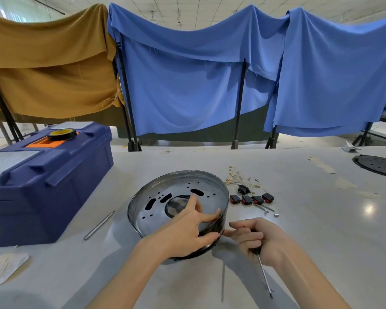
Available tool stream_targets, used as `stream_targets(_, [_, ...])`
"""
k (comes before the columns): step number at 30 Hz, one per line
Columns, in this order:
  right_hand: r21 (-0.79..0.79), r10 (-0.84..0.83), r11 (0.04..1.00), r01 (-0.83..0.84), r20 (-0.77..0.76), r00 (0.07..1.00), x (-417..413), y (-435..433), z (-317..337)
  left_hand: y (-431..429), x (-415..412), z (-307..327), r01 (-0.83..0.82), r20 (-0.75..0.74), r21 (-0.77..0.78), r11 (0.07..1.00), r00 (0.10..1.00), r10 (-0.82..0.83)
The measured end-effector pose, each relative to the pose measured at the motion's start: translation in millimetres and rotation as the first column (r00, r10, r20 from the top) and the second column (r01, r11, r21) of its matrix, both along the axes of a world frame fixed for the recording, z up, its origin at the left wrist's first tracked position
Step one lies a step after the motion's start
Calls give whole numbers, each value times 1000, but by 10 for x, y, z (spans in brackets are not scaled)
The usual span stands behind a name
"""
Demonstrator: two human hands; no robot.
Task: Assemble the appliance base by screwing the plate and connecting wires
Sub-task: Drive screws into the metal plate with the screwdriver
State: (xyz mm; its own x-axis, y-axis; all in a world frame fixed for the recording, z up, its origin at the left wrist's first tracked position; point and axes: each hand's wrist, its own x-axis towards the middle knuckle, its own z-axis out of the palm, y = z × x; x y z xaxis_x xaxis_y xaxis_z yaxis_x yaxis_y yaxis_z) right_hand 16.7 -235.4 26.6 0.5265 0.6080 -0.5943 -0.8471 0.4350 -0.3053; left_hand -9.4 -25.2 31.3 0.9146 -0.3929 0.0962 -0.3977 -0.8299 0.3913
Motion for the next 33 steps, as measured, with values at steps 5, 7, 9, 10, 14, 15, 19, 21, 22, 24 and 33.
stream_targets(5, [36,62,997,-62,-5,998,-27,19,-28,-62,-7,-50,24,8,39,999,1000,-24])
stream_targets(7, [37,52,998,-52,12,999,-79,48,2,-68,-19,-56,28,-4,50,998,1000,-28])
stream_targets(9, [60,31,998,-32,23,999,-125,53,28,-73,-31,-55,27,-16,71,997,1000,-26])
stream_targets(10, [75,17,997,-19,23,1000,-147,52,35,-81,-35,-51,27,-25,86,996,999,-25])
stream_targets(14, [208,-51,976,64,-71,996,-201,22,37,-129,-18,-35,17,-66,147,989,998,-7])
stream_targets(15, [251,-79,962,105,-110,991,-223,14,41,-134,-12,-32,15,-74,154,988,997,-4])
stream_targets(19, [373,-172,897,239,-203,964,-292,-40,32,-137,-18,-27,28,-84,159,987,996,-14])
stream_targets(21, [395,-164,891,226,-186,969,-322,-55,44,-140,-21,-29,29,-83,159,987,996,-16])
stream_targets(22, [375,-170,899,227,-180,969,-333,-49,53,-144,-22,-33,32,-80,158,987,997,-20])
stream_targets(24, [322,-206,913,252,-171,963,-325,-52,77,-147,-22,-40,46,-71,153,987,997,-35])
stream_targets(33, [89,-507,861,500,112,854,-52,-245,316,-120,-57,-14,60,-103,88,994,993,-51])
